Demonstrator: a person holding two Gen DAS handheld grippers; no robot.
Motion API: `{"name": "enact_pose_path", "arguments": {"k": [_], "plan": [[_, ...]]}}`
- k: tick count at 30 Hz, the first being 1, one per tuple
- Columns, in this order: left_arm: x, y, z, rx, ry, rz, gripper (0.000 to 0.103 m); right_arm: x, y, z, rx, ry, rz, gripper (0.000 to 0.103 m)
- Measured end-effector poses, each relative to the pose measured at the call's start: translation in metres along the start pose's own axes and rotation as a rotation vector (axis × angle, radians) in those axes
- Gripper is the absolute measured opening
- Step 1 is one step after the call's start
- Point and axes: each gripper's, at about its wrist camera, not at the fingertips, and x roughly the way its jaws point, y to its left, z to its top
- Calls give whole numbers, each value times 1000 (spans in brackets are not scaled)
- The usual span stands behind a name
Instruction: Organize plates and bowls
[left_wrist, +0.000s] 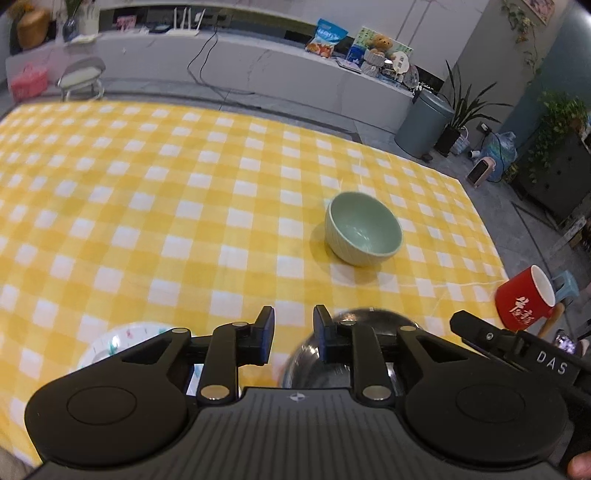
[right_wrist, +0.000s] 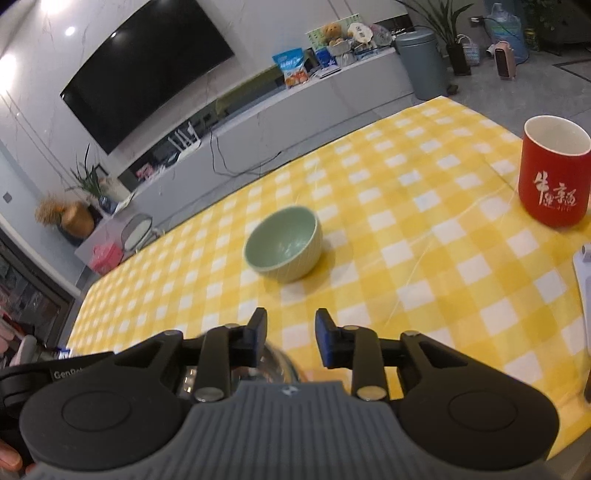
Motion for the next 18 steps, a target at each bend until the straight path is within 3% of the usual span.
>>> {"name": "enact_pose_path", "arguments": {"k": [7, 18], "plan": [[10, -1, 27, 57, 0, -31, 30, 28, -8, 15, 11, 12, -47, 30], [57, -7, 71, 158, 29, -105, 38, 80, -13, 42, 64, 28, -30, 30]]}}
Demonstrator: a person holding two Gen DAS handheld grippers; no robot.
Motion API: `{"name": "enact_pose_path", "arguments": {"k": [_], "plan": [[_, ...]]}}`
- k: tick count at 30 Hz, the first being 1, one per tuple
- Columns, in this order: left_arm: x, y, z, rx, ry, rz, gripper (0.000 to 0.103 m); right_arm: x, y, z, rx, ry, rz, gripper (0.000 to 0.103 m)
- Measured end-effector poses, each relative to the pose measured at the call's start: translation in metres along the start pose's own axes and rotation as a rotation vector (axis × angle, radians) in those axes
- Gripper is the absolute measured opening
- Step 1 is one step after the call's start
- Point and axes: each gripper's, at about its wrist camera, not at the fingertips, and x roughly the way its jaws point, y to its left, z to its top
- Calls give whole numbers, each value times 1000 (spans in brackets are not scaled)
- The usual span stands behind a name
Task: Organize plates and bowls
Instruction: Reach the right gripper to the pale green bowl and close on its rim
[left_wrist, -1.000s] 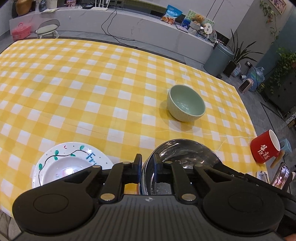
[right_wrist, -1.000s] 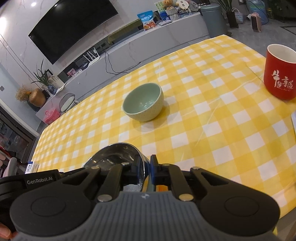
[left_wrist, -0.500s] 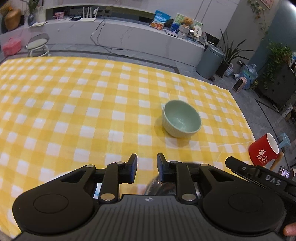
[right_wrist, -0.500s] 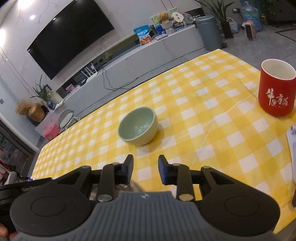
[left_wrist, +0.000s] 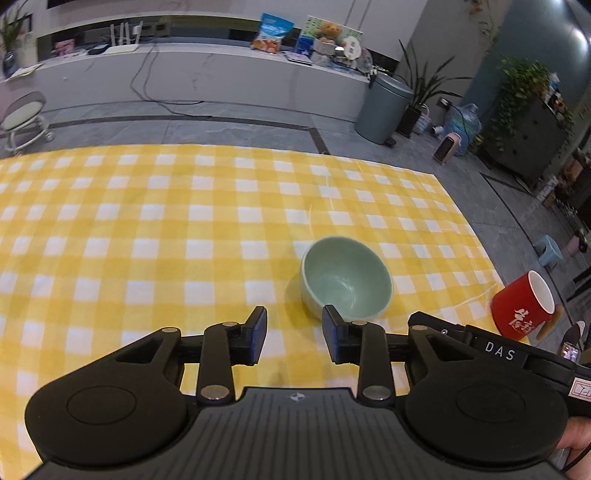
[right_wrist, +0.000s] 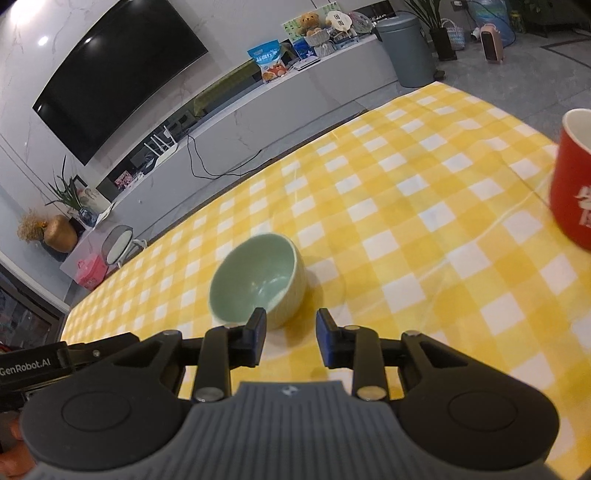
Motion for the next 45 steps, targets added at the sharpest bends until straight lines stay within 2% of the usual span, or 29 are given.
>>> {"name": "enact_pose_path", "arguments": {"k": [6, 11, 20, 26, 29, 32, 39, 45], "plan": [[42, 1, 20, 12, 34, -20, 39, 28, -5, 13, -12, 8, -28, 30], [75, -2, 27, 6, 72, -51, 43, 45, -11, 22, 26, 44, 8, 30], [109, -5, 32, 46, 139, -21, 43, 64, -8, 22, -13, 67, 20, 25], [120, -7, 31, 64, 173, -6, 26, 72, -10, 15, -8, 79, 34, 21], [122, -6, 32, 40, 185, -39, 25, 76, -16, 14, 30, 99, 40, 17], [120, -10, 36, 36, 203, -47, 15, 76, -18, 13, 64, 118, 41, 15], [115, -18, 37, 50, 239, 2, 15, 74, -21, 9, 132, 155, 40, 12], [97, -16, 36, 12, 240, -3, 14, 59, -11, 12, 123, 147, 34, 11]]}}
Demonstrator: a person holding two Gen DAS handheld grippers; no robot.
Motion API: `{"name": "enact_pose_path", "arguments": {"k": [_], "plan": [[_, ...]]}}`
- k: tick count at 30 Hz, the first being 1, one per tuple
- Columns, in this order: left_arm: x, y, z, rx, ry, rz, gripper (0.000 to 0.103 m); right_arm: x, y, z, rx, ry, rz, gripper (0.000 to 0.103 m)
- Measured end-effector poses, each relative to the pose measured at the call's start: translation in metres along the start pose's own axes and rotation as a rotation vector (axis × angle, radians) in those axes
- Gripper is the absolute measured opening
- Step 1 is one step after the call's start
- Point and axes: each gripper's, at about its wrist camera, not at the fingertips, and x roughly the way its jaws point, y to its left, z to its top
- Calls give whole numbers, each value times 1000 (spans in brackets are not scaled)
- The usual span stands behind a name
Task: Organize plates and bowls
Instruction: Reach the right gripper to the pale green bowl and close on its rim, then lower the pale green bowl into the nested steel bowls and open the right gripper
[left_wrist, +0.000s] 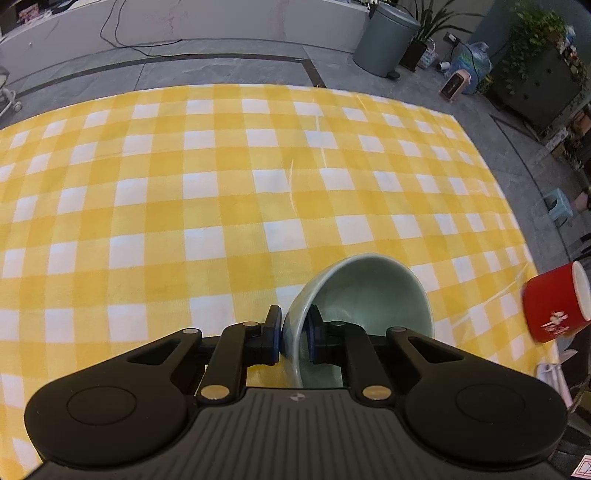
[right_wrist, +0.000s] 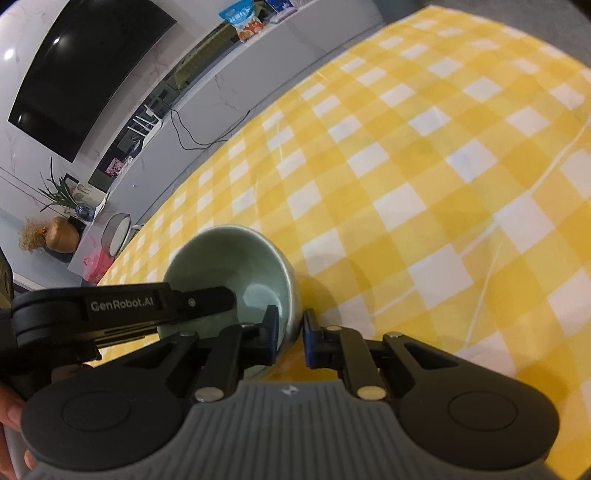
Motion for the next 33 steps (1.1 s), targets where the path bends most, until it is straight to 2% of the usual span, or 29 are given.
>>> {"name": "enact_pose_path", "arguments": {"k": [12, 21, 27, 33], "plan": [[-81, -19, -19, 1, -78, -11, 14, -71, 34, -9, -64, -61, 32, 11], [-149, -25, -67, -53, -96, -21, 11, -132, 52, -36, -124, -37, 121, 9], [-157, -29, -109, -97, -83, 3, 11, -154, 45, -70, -146, 1, 140, 9], [-139, -17, -137, -201, -15, 20, 11, -138, 32, -89, -173, 119, 139, 9]]}}
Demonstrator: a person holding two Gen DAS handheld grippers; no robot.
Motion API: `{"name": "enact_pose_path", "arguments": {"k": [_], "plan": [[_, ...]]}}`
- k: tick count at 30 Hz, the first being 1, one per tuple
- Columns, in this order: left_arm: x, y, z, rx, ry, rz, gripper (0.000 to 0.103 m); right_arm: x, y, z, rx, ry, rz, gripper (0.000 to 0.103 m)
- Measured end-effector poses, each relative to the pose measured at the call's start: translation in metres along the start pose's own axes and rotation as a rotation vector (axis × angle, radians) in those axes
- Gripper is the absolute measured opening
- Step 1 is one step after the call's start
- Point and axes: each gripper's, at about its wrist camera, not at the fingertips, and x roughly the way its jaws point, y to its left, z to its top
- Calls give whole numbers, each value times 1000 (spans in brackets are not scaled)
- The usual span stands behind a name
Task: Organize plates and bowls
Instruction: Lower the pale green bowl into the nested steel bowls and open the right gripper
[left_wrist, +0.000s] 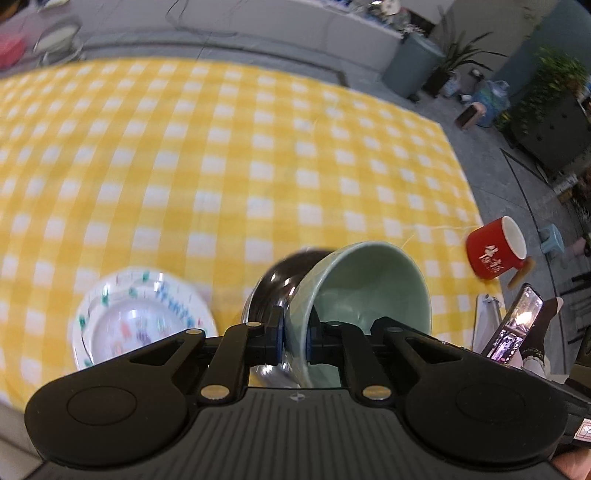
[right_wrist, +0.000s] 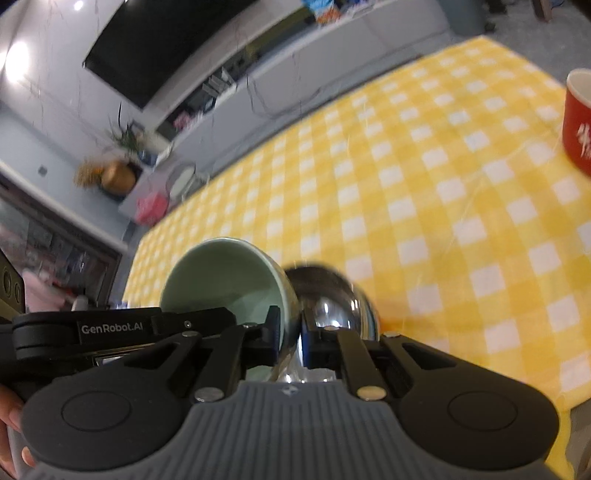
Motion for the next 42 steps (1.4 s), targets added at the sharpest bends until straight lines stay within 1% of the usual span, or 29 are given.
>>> {"name": "enact_pose_path", "arguments": {"k": [2, 5, 8, 15, 23, 28, 34, 40, 42], "plan": [[6, 3, -3, -25, 23, 1, 11, 5, -3, -1, -1, 24, -6, 9], [15, 2, -3, -36, 57, 12, 11, 10, -4, -1, -32, 45, -28, 9], [25, -1, 0, -42, 97, 29, 10, 12, -6, -2, -45, 48, -50, 9], [37, -4, 0, -31, 148, 82, 10, 16, -9, -3, -77, 59, -92, 9], [44, -13, 4, 17, 166, 136, 13, 20, 1, -7, -149, 40, -145, 9], [47, -18, 7, 35, 171, 170, 15, 19, 1, -7, -149, 37, -146, 9], [49, -28, 9, 88, 182, 248, 16, 19, 2, -7, -152, 43, -144, 11], [49, -33, 8, 128, 172, 289, 15, 17, 4, -6, -158, 35, -148, 13], [48, -32, 9, 123, 174, 283, 16, 15, 5, -6, -162, 27, -153, 13]]}}
